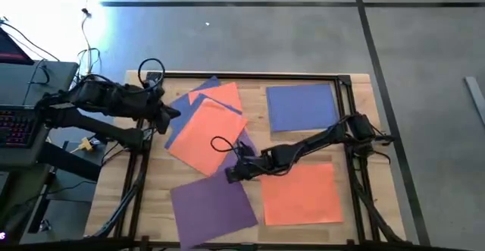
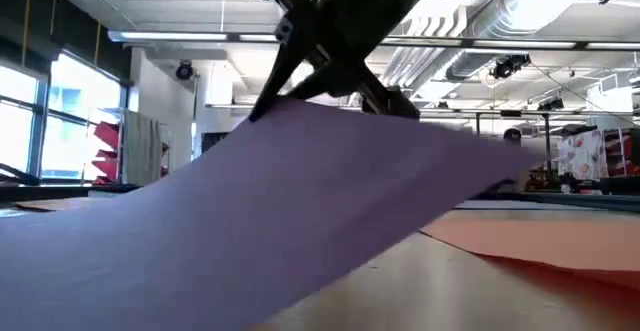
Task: Organize paper
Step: Put the purple colored paper to the bottom left of the table
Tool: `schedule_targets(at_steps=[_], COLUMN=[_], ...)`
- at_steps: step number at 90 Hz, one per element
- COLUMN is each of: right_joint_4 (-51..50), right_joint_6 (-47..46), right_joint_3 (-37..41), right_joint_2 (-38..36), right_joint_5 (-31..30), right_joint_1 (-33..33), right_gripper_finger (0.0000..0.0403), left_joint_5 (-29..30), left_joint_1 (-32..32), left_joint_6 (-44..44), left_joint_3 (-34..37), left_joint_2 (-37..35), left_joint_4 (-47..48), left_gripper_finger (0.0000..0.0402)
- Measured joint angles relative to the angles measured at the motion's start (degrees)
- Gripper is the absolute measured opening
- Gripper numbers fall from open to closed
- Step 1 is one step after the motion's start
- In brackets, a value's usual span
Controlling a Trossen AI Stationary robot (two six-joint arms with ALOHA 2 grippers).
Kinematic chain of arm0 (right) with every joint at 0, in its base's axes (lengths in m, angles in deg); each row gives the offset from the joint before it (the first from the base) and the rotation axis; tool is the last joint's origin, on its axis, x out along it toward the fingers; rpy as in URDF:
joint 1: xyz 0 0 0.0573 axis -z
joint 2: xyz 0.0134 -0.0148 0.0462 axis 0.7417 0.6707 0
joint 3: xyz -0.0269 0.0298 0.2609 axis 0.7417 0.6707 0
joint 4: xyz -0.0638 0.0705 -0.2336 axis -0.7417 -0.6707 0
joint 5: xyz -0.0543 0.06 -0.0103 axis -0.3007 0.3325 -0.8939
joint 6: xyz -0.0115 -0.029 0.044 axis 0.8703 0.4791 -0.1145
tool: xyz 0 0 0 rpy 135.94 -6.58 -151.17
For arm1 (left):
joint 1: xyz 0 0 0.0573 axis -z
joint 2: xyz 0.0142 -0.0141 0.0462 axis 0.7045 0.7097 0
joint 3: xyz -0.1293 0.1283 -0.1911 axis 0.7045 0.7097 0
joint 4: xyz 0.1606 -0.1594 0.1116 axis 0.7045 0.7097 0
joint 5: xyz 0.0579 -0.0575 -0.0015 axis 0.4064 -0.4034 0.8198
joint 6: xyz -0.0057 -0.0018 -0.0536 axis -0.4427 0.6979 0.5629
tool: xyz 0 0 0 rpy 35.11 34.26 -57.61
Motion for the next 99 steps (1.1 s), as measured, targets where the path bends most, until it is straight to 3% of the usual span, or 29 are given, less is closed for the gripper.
schedule_targets(at_steps=[16, 32, 53, 70, 99], right_joint_4=[-0.28, -1.11, 4.57, 4.97, -1.06], right_joint_6=[-3.96, -0.34, -5.57, -8.96, -6.44], right_joint_3=[0.0, 0.0, -0.48, -7.07, -17.67], right_joint_2=[0.0, 0.1, 5.44, 10.48, 18.14], right_joint_5=[-1.25, 3.19, 3.72, 1.22, 4.41], right_joint_1=[-0.15, -0.82, -1.42, -1.42, -1.16], right_gripper_finger=[0.0, 0.0, 0.0, 0.0, 0.0], left_joint_5=[-0.08, 0.04, 0.08, 0.0, 0.0], left_joint_1=[3.17, 6.17, 9.3, 11.13, 12.6], left_joint_6=[-0.97, -1.23, -3.28, -5.91, -6.7], left_joint_3=[0.0, 0.42, 0.46, 0.46, 0.46], left_joint_2=[0.04, 0.05, 0.3, 0.27, 0.26], left_joint_4=[3.83, 5.97, 5.99, 6.09, 6.19], left_gripper_finger=[0.0, 0.0, 0.0, 0.0, 0.0])
